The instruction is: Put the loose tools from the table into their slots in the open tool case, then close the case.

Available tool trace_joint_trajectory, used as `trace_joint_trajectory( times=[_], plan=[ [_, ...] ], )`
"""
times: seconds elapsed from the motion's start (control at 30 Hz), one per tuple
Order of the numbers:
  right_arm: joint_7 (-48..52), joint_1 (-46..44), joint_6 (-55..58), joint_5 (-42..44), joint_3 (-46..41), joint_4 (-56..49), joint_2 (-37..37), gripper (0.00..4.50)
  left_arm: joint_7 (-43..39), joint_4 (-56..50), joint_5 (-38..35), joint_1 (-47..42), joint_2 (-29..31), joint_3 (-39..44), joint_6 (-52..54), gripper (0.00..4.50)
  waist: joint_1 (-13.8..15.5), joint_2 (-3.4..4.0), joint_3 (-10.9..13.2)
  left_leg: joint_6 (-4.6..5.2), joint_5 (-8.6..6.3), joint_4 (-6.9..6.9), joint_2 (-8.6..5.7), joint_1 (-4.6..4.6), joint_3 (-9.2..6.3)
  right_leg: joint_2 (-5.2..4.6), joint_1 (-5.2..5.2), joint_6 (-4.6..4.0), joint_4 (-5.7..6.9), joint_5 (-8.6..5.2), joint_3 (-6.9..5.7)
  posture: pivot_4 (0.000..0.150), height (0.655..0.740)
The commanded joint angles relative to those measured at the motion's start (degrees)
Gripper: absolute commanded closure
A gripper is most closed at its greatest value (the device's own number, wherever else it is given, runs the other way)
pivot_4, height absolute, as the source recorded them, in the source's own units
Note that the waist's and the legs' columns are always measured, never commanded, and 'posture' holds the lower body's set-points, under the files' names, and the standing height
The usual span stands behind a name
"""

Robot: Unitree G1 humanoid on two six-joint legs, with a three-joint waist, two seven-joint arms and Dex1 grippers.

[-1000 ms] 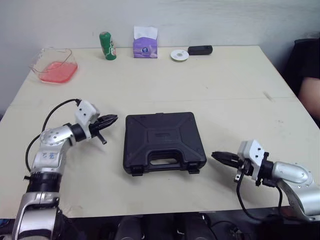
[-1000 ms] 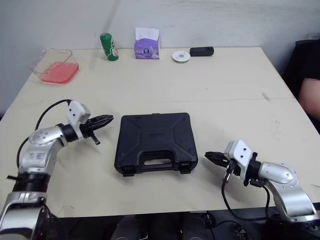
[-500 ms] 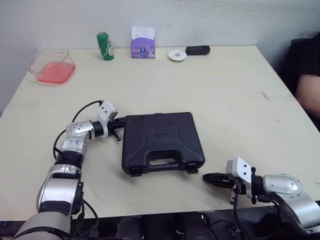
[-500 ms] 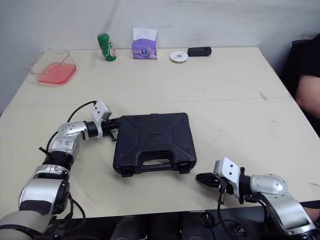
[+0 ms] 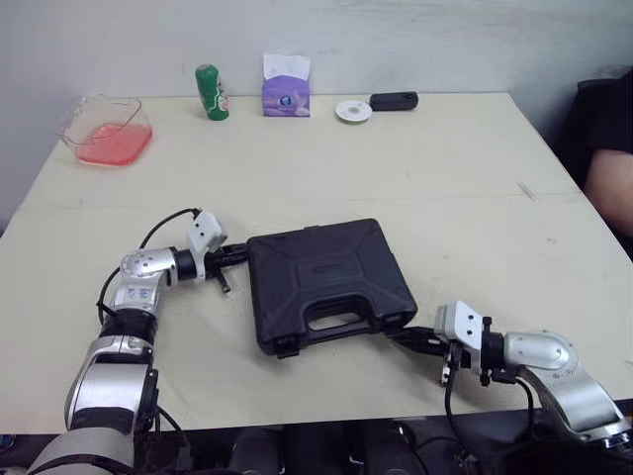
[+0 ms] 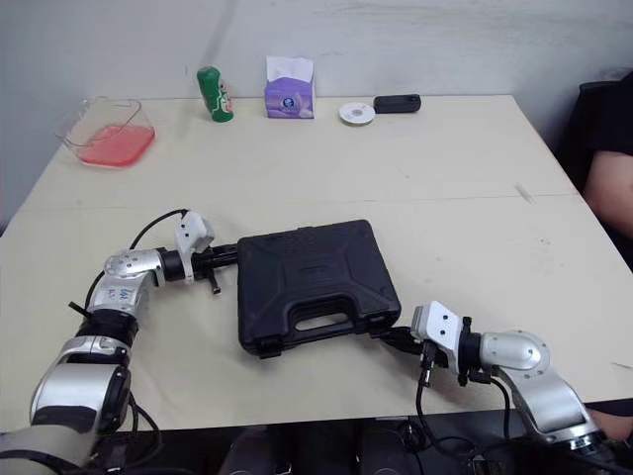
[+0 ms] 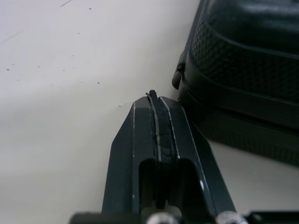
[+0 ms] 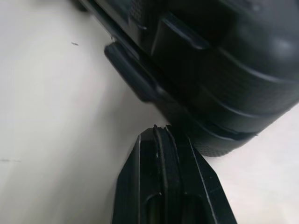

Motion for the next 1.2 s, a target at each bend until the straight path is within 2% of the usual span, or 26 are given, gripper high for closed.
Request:
trace_joint_trajectory(
  times=[0.03, 0.33, 0.67, 1.0, 1.2],
  plan=[
    [-2.04, -1.71, -1.78, -2.66, -1.59, 3.23, -0.42, 4.5, -2.92, -6.07, -0.41, 3.66, 0.84, -1.08, 0.4, 4.45, -0.01, 0.0, 0.0, 0.0, 0.0, 0.0, 0.01, 0.02, 0.0, 0.0, 0.02, 0.0, -0.01, 0.0, 0.0, 0.15, 0.74],
    [-4.45, -5.95, -5.31, -6.04, -0.23, 8.01, 1.29, 4.5, -2.77, -22.96, -3.27, 13.5, 2.46, -0.09, 5.57, 4.45, -0.04, 0.0, 0.0, 0.02, -0.01, -0.01, 0.06, 0.18, 0.01, -0.05, 0.16, 0.0, -0.02, 0.0, 0.02, 0.15, 0.74],
    [-5.72, -5.89, -5.11, -6.79, -0.25, 7.72, 2.5, 4.5, 1.82, -34.17, -5.25, 21.74, 2.73, 1.64, 10.8, 4.45, -0.09, 0.01, 0.0, -0.04, -0.07, -0.1, 0.19, 0.35, 0.06, -0.12, 0.28, -0.01, -0.1, 0.0, 0.09, 0.15, 0.74],
    [-10.16, 0.06, -1.47, -4.47, -4.75, 1.24, 2.38, 4.5, 7.17, -39.47, -10.2, 20.54, 1.86, 4.94, 17.47, 4.45, 0.2, 0.02, 0.01, -0.05, -0.14, -0.13, 0.26, 0.35, 0.06, -0.15, 0.32, -0.02, -0.22, -0.01, 0.07, 0.15, 0.74],
    [-13.71, 0.23, -1.12, -5.12, -6.03, 0.3, 3.51, 4.5, 9.88, -34.6, -6.63, 15.41, -0.49, 1.4, 18.06, 4.45, 0.09, 0.03, 0.01, -0.02, -0.17, -0.14, 0.22, 0.36, 0.07, -0.09, 0.35, 0.01, -0.23, 0.01, 0.07, 0.15, 0.74]
  ],
)
